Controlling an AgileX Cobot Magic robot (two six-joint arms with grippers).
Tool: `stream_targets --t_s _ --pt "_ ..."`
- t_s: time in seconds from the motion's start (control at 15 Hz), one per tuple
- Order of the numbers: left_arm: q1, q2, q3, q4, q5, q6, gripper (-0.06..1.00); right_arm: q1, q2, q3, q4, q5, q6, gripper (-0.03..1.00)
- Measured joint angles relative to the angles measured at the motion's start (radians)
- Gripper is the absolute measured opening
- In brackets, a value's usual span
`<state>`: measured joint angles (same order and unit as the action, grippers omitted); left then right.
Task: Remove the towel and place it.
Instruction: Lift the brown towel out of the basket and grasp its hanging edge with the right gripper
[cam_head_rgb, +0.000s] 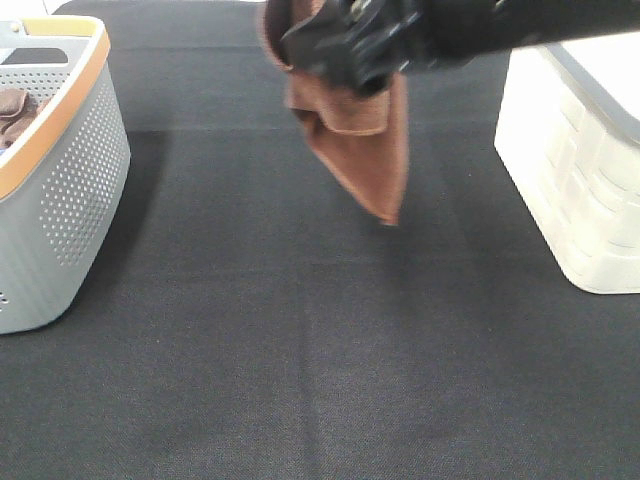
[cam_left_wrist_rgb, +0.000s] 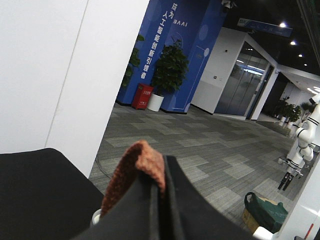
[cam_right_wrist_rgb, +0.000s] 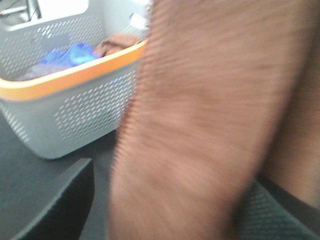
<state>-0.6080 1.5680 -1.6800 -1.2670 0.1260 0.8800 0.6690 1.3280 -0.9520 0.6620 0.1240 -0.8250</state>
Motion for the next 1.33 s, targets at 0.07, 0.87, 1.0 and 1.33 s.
stream_targets --t_s 0.07,0.87,1.0,1.33 --pt "-0.003 0.000 0.000 0.000 0.000 0.000 0.00 0.008 0.030 0.000 0.003 -0.016 0.008 0.70" --pt "-0.004 0.000 0.000 0.018 0.000 0.000 0.00 0.008 0.049 0.000 0.008 -0.165 0.055 0.65" --pt "-0.004 0.000 0.000 0.061 0.000 0.000 0.00 0.008 0.049 0.000 0.008 -0.166 0.055 0.65" --pt "-0.004 0.000 0.000 0.082 0.006 -0.036 0.00 0.008 0.074 -0.002 0.008 -0.205 0.055 0.67"
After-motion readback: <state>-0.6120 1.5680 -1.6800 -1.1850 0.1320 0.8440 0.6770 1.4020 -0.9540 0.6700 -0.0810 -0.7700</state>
